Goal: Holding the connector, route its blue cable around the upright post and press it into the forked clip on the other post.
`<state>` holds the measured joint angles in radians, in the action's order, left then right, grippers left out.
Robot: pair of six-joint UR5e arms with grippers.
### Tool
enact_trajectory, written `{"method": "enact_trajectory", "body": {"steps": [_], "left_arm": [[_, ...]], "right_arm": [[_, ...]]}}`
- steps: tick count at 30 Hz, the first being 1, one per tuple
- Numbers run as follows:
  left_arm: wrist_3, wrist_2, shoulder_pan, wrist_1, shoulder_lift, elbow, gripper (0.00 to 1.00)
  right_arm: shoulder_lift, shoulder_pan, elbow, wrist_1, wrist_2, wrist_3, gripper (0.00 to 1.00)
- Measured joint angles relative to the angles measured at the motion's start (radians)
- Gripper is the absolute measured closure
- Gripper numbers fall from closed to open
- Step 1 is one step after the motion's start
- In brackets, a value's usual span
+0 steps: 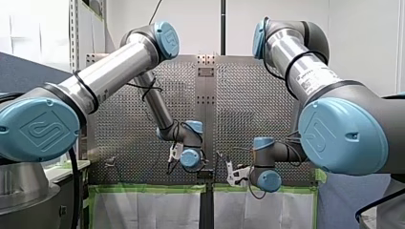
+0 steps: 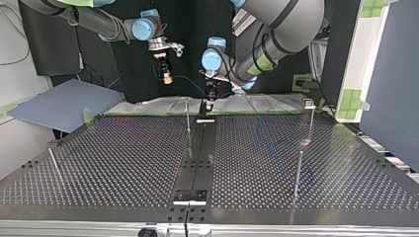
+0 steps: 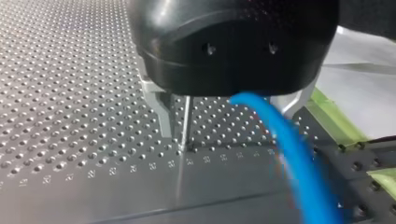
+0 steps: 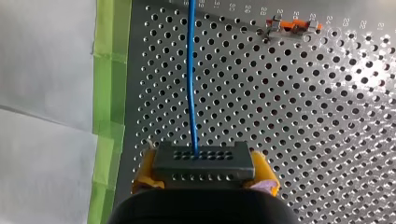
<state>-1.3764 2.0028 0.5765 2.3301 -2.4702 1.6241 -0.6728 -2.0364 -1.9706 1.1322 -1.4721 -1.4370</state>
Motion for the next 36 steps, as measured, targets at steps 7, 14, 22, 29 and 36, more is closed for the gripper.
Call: {"method": "enact_trajectory", "body": {"steps": [7,14,22,29,36], "left_arm": [[0.028,-0.002,0.009,0.014,-0.001,0.0,0.02],[0.037,-0.022,0.012,0.017,-0.003,0.0,0.02],[0.041,-0.037,0.012,0.016,-0.024,-0.003,0.02],[0.047,-0.037,0.014,0.009,-0.071,-0.023,0.02],[0.043,-0.043,0.018,0.001,-0.08,-0.037,0.02]], "right_arm": [[0.0,-0.008,0.0,-0.005,0.0,0.018,1.0],[0.0,-0.012,0.003,-0.009,-0.001,0.022,1.0],[0.0,-0.021,0.003,-0.005,-0.002,0.022,1.0],[0.0,-0.024,0.006,-0.007,-0.001,0.022,1.0],[0.0,-0.026,0.006,-0.008,-0.001,0.023,1.0]]}}
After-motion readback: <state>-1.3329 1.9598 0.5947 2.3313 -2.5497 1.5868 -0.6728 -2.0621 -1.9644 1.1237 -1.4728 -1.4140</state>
